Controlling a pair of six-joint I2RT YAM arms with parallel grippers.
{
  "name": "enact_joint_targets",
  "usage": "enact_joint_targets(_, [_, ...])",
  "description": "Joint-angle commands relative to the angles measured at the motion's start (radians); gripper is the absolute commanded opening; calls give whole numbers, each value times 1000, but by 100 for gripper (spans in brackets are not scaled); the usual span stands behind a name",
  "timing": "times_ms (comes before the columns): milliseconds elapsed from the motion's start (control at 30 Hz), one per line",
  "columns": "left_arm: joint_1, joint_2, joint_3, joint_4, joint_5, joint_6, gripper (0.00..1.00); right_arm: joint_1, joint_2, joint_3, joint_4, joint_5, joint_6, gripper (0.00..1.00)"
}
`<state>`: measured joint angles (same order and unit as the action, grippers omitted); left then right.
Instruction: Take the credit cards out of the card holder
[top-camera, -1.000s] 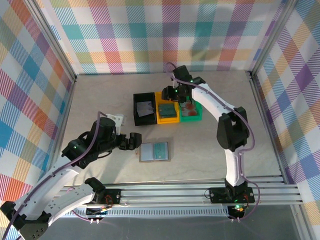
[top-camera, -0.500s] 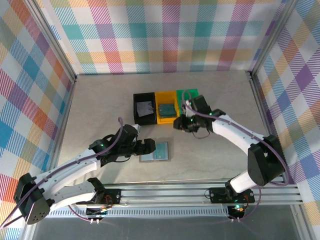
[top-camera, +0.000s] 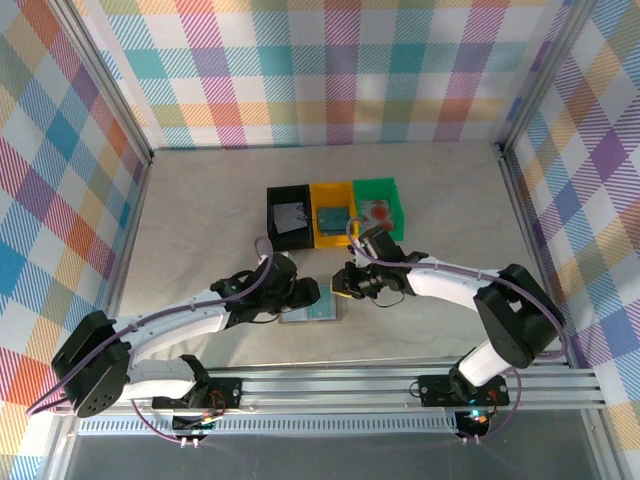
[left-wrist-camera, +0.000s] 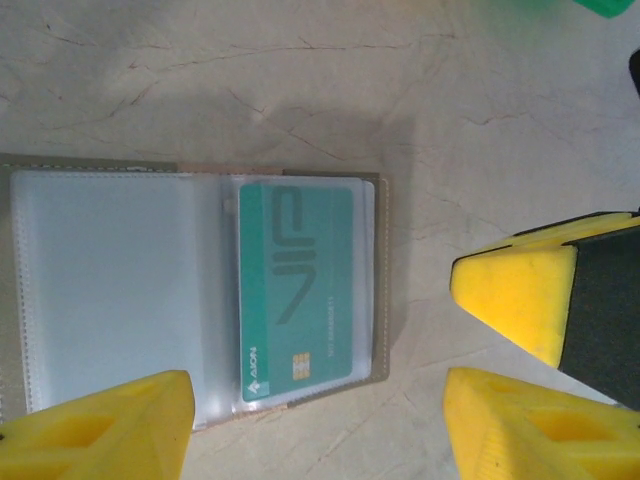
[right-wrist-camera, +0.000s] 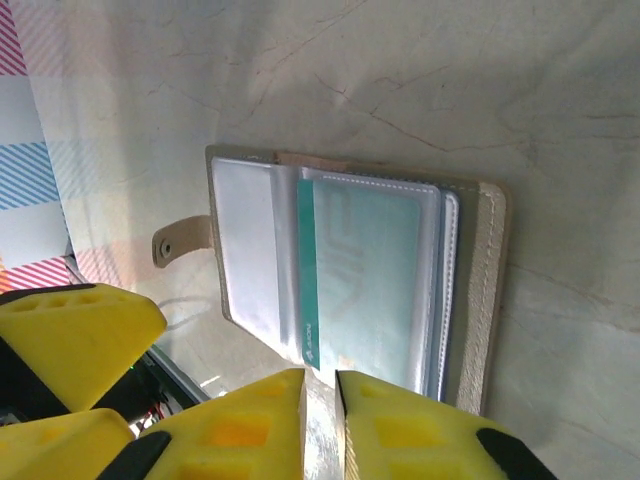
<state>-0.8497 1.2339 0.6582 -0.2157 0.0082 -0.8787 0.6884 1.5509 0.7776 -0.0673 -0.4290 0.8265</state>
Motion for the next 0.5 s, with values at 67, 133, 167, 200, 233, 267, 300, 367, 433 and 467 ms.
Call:
enact_joint_targets(67, [-17, 47, -25, 76, -34, -20, 64, 17, 43, -8, 73, 7, 43, 15])
enact_joint_targets(133, [-22, 62, -25, 81, -46, -18, 61, 17, 55, -9, 80, 9, 46, 15])
enact_joint_targets(167, [-23, 67, -28, 86, -48, -19, 59, 18, 60, -8, 81, 9, 45, 15])
enact_joint_targets(200, [-24, 76, -31, 93, -49, -17, 58, 18, 65, -8, 81, 10, 45, 14])
enact_joint_targets(233, [-23, 86, -33, 100, -50, -18, 57, 19, 67, -9, 86, 11, 45, 14])
enact_joint_targets(267, [-24, 92, -37, 112, -48, -20, 57, 19, 68, -11, 87, 14, 44, 14])
enact_joint_targets(300, [-24, 103, -41, 127, -47, -21, 56, 19, 68, -11, 83, 19, 43, 14])
enact_joint_targets(367, [-25, 123, -42, 146, -44, -25, 54, 19, 71, -12, 83, 27, 42, 14])
enact_joint_targets(433, [-26, 141, -39, 164, -43, -25, 51, 19, 82, -11, 88, 23, 40, 14])
enact_joint_targets(467, [-25, 148, -37, 171, -42, -26, 50, 18, 87, -11, 94, 18, 42, 13])
